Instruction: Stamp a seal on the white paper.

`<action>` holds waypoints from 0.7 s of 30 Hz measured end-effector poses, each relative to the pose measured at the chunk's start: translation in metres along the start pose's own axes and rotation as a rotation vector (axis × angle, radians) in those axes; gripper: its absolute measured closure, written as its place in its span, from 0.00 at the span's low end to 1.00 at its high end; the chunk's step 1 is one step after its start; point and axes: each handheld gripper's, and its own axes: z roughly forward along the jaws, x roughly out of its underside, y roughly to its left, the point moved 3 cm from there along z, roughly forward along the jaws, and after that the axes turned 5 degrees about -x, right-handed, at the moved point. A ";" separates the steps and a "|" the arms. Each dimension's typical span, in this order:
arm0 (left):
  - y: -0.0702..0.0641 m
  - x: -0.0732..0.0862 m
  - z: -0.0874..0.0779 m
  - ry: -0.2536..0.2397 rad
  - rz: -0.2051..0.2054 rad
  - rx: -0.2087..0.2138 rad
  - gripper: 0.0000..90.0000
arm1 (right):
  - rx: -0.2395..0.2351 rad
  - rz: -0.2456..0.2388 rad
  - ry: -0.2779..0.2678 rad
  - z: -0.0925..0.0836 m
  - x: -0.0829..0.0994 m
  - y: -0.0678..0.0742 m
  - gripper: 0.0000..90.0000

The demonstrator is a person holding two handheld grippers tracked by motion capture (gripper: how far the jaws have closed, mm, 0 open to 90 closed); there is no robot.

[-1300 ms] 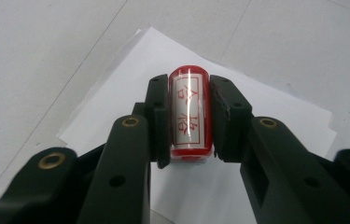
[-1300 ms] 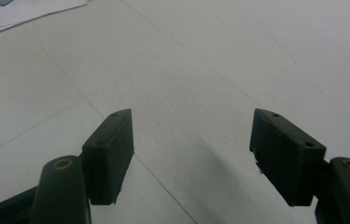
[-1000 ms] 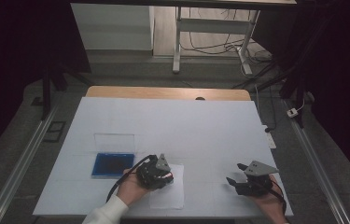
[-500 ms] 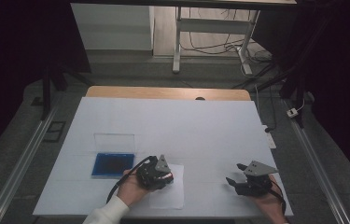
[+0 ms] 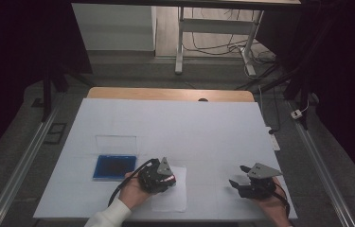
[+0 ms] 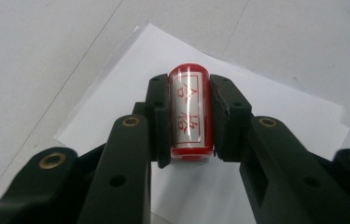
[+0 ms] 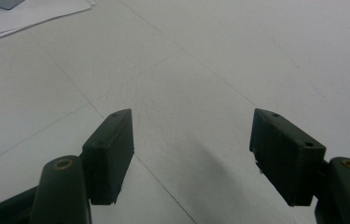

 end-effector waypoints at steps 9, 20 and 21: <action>0.000 0.001 0.000 -0.005 0.000 -0.002 0.79 | -0.001 0.002 0.001 0.000 -0.001 0.001 0.33; 0.000 0.000 -0.005 -0.024 -0.013 -0.004 0.78 | -0.002 0.001 -0.002 -0.001 -0.001 0.001 0.33; 0.000 -0.001 -0.005 -0.024 -0.012 -0.008 0.78 | -0.001 0.004 -0.006 -0.001 -0.001 0.001 0.33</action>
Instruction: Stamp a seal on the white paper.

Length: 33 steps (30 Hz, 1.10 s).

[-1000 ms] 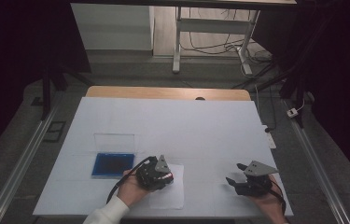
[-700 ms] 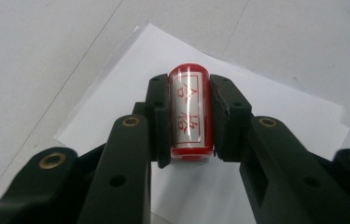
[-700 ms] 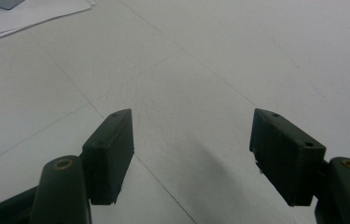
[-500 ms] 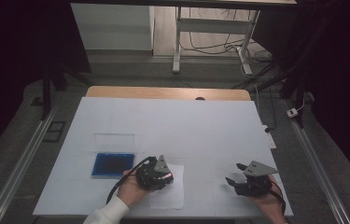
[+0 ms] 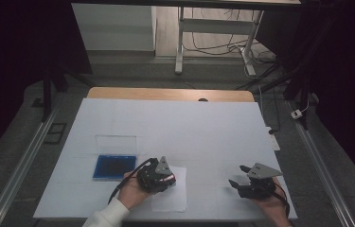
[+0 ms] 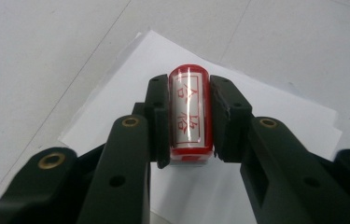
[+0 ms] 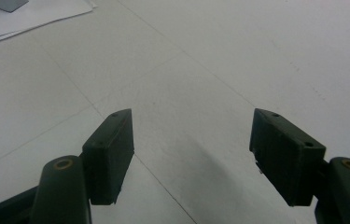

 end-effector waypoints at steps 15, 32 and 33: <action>0.003 -0.007 -0.020 -0.086 -0.041 0.028 0.77 | 0.005 0.002 0.001 -0.002 0.002 -0.002 0.33; 0.018 -0.008 -0.059 -0.172 -0.083 0.054 0.77 | 0.007 0.006 0.002 -0.003 0.004 -0.003 0.34; 0.019 -0.008 -0.060 -0.175 -0.090 0.053 0.77 | 0.008 0.005 0.002 -0.003 0.004 -0.003 0.33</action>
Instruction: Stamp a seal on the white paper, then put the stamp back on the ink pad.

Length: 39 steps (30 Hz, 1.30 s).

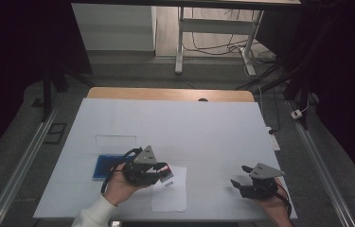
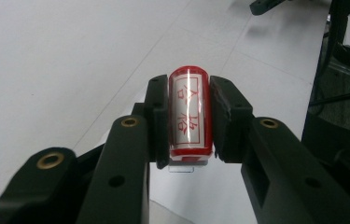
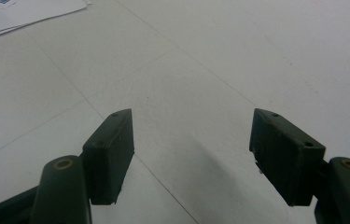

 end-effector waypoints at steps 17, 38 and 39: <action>0.019 0.014 -0.023 -0.031 -0.064 -0.048 0.77 | 0.004 0.000 0.001 0.000 0.001 -0.001 0.34; 0.063 0.048 -0.047 0.021 -0.170 -0.182 0.78 | 0.003 0.002 -0.005 0.000 -0.001 -0.001 0.34; 0.065 0.050 -0.047 0.025 -0.176 -0.189 0.78 | -0.003 -0.001 -0.008 0.001 -0.001 -0.001 0.34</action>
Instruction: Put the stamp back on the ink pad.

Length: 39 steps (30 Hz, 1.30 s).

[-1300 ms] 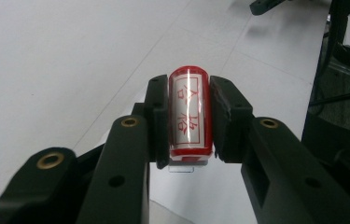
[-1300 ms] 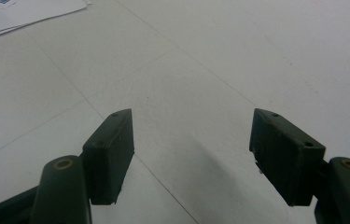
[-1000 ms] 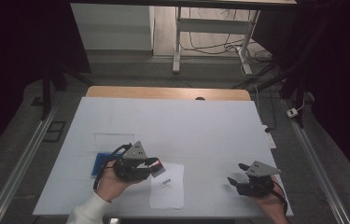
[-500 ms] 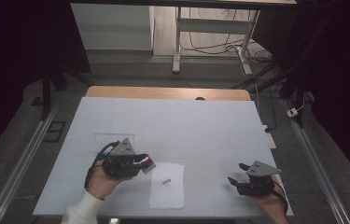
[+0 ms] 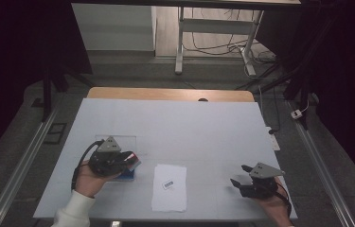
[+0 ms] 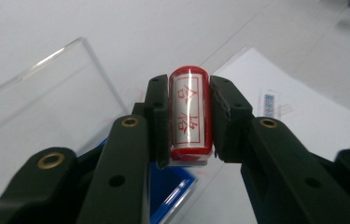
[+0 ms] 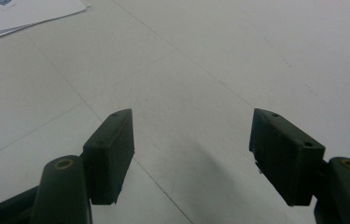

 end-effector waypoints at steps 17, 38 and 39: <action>0.035 0.028 0.005 0.117 -0.047 -0.116 0.78 | -0.004 -0.003 0.010 0.002 0.001 0.001 0.34; 0.034 0.035 0.008 0.073 -0.041 -0.170 0.49 | 0.000 -0.005 0.010 0.001 0.001 0.001 0.34; 0.033 0.035 0.005 0.061 -0.039 -0.174 0.46 | 0.004 -0.005 0.012 0.001 0.001 0.001 0.34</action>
